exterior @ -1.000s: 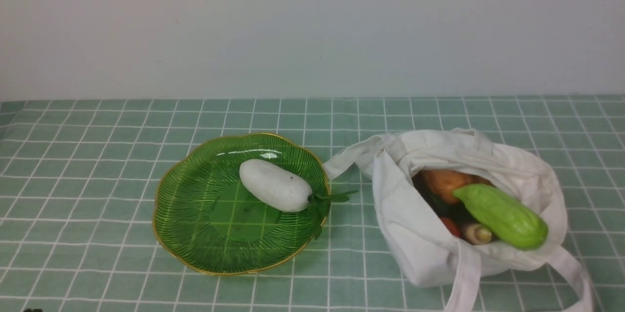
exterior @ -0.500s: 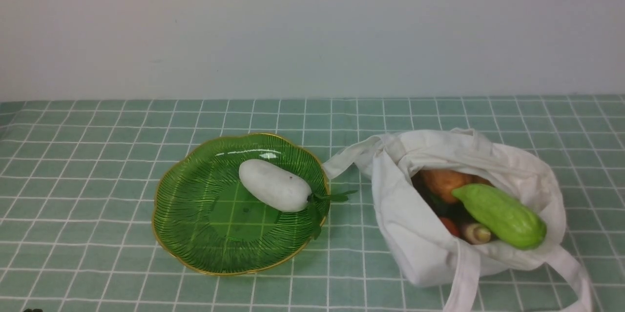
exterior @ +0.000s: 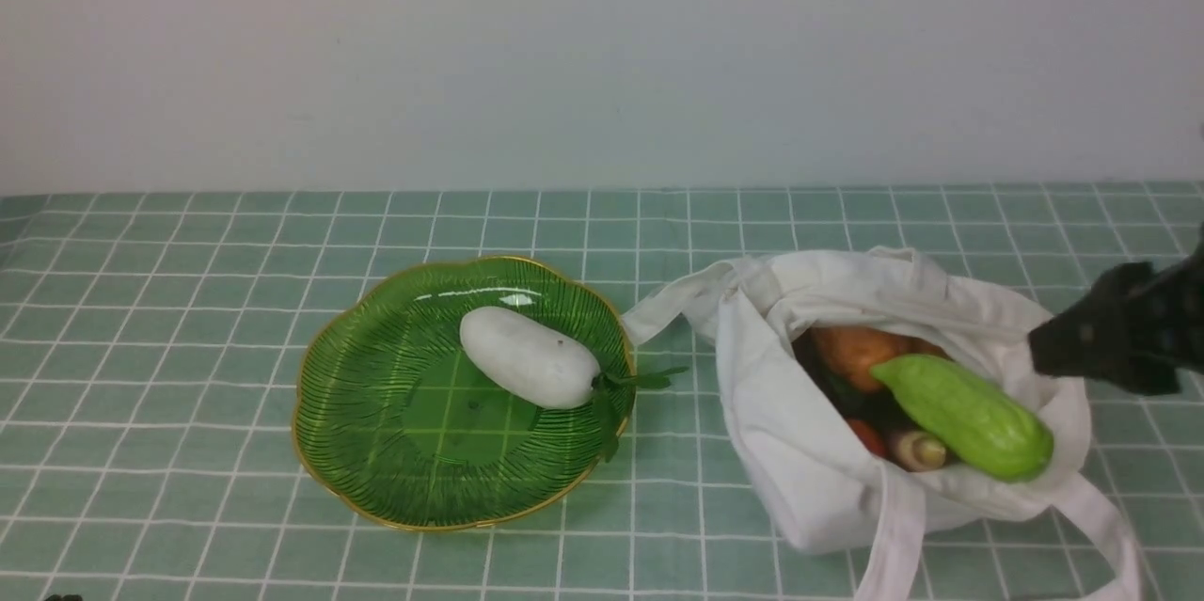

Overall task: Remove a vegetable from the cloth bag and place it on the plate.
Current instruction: Use the right arm to grab a chayote from the bag

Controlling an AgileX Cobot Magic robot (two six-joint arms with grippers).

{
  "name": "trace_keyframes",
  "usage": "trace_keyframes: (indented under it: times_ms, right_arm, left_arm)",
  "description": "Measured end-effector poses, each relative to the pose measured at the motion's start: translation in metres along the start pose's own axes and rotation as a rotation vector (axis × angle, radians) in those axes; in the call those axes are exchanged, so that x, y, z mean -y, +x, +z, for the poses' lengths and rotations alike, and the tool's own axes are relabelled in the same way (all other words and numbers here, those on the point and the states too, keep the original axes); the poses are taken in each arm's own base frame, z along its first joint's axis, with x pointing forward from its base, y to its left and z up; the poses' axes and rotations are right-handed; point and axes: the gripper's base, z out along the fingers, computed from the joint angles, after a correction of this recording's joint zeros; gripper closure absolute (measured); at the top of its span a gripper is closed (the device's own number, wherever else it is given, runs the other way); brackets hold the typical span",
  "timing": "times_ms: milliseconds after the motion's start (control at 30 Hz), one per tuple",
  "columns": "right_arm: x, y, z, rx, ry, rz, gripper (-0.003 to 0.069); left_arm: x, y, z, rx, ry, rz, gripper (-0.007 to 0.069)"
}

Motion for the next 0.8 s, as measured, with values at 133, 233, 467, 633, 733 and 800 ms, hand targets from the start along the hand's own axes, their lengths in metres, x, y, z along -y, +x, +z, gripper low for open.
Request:
trace_keyframes:
  times_ms: [133, 233, 467, 633, 733, 800]
  right_arm:
    - [-0.006, -0.001, 0.026, -0.082, -0.025, -0.038, 0.0156]
    - [-0.004, -0.003, 0.044, -0.112, -0.008, -0.054, 0.0127]
    - [0.006, -0.006, 0.069, -0.132, 0.025, -0.044, 0.0125]
    - [0.011, -0.006, 0.084, -0.152, 0.034, -0.035, 0.0172]
    - [0.012, -0.006, 0.086, -0.158, 0.034, -0.032, 0.0263]
    - [0.012, -0.007, 0.086, -0.154, 0.035, -0.032, 0.0279]
  left_arm:
    - [0.0, 0.0, 0.0, 0.0, 0.0, 0.0, 0.0632]
    - [0.0, 0.0, 0.0, 0.0, 0.0, 0.0, 0.0632]
    - [0.0, 0.0, 0.0, 0.0, 0.0, 0.0, 0.0632]
    - [0.0, 0.0, 0.0, 0.0, 0.0, 0.0, 0.0632]
    - [0.0, 0.0, 0.0, 0.0, 0.0, 0.0, 0.0632]
    - [0.0, 0.0, 0.0, 0.0, 0.0, 0.0, 0.0632]
